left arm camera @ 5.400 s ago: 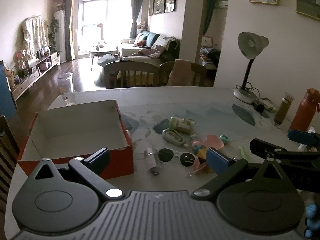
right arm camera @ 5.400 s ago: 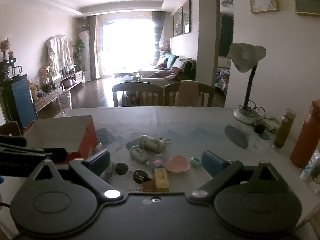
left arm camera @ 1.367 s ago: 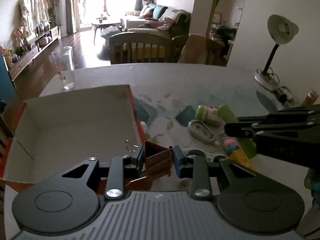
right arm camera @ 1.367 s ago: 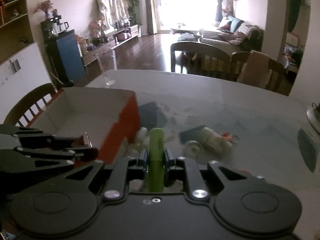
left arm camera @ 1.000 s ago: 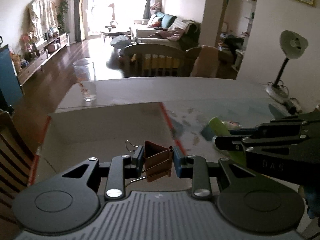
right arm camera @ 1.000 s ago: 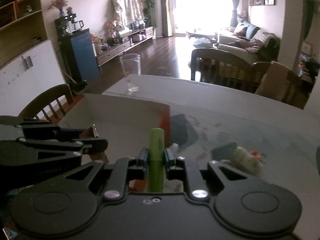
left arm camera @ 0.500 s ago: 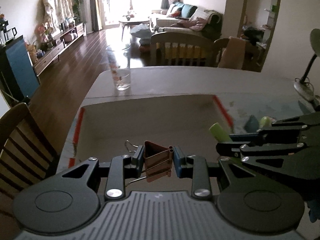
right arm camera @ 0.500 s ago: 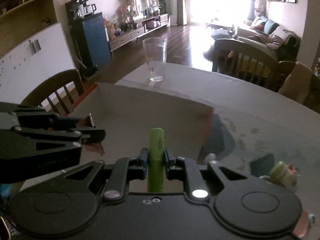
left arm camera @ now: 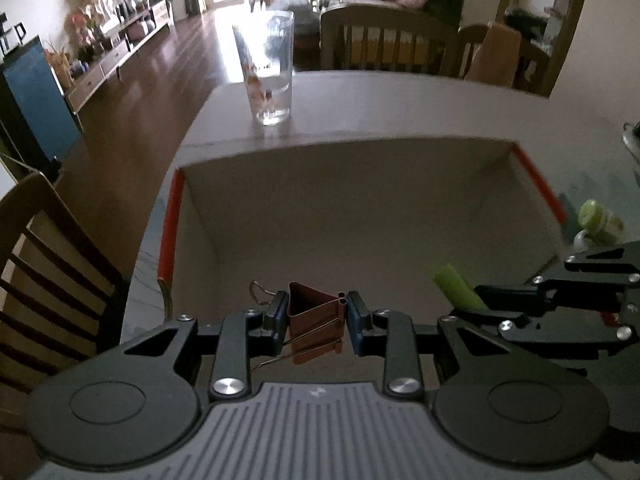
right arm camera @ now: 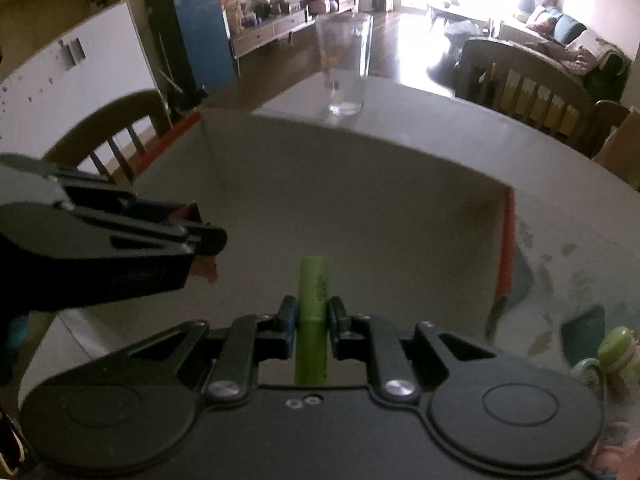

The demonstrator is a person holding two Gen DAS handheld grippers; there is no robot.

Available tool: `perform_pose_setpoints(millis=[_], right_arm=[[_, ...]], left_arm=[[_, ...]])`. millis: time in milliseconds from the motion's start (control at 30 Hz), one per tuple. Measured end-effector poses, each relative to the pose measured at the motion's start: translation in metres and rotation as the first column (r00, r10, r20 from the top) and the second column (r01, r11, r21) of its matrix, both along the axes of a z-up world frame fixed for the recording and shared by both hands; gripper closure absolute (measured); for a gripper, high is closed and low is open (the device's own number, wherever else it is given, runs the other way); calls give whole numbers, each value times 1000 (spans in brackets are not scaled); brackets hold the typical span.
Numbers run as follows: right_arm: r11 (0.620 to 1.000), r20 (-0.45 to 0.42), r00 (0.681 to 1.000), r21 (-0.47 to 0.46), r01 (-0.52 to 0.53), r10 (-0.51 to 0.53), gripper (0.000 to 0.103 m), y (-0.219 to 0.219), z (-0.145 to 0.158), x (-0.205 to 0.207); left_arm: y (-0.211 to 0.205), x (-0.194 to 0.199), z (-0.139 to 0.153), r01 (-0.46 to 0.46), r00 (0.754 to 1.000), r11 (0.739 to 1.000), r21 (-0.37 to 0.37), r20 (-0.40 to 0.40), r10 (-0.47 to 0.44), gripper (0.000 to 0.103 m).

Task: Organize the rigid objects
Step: 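Carry the clip and highlighter over the cardboard box with both tools, then open both tools to drop the clip and highlighter into the box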

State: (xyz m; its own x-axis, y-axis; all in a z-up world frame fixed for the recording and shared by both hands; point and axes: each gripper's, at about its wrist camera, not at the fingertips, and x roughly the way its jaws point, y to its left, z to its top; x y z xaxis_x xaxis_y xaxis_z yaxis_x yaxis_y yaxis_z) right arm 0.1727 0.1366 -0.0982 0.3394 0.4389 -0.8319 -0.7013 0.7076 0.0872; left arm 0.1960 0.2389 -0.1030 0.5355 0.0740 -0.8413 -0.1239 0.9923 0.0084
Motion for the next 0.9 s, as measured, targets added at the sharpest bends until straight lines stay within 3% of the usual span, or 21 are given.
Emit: perform_pose_setpoints(millis=[400, 567, 800, 900], right_arm=[[996, -122, 992, -87, 25, -36, 87, 10, -24, 11], [996, -140, 990, -88, 18, -30, 80, 8, -22, 10], [998, -143, 989, -58, 29, -37, 76, 1, -14, 5], [999, -139, 990, -35, 24, -28, 67, -4, -9, 1]], left_arm=[[-10, 17, -28, 106, 986, 994, 18, -135, -103, 73], [-10, 21, -31, 127, 978, 992, 9, -170, -124, 73], [-10, 18, -28, 107, 980, 994, 9, -167, -104, 73], [-8, 13, -22, 91, 985, 996, -3, -145, -91, 72]])
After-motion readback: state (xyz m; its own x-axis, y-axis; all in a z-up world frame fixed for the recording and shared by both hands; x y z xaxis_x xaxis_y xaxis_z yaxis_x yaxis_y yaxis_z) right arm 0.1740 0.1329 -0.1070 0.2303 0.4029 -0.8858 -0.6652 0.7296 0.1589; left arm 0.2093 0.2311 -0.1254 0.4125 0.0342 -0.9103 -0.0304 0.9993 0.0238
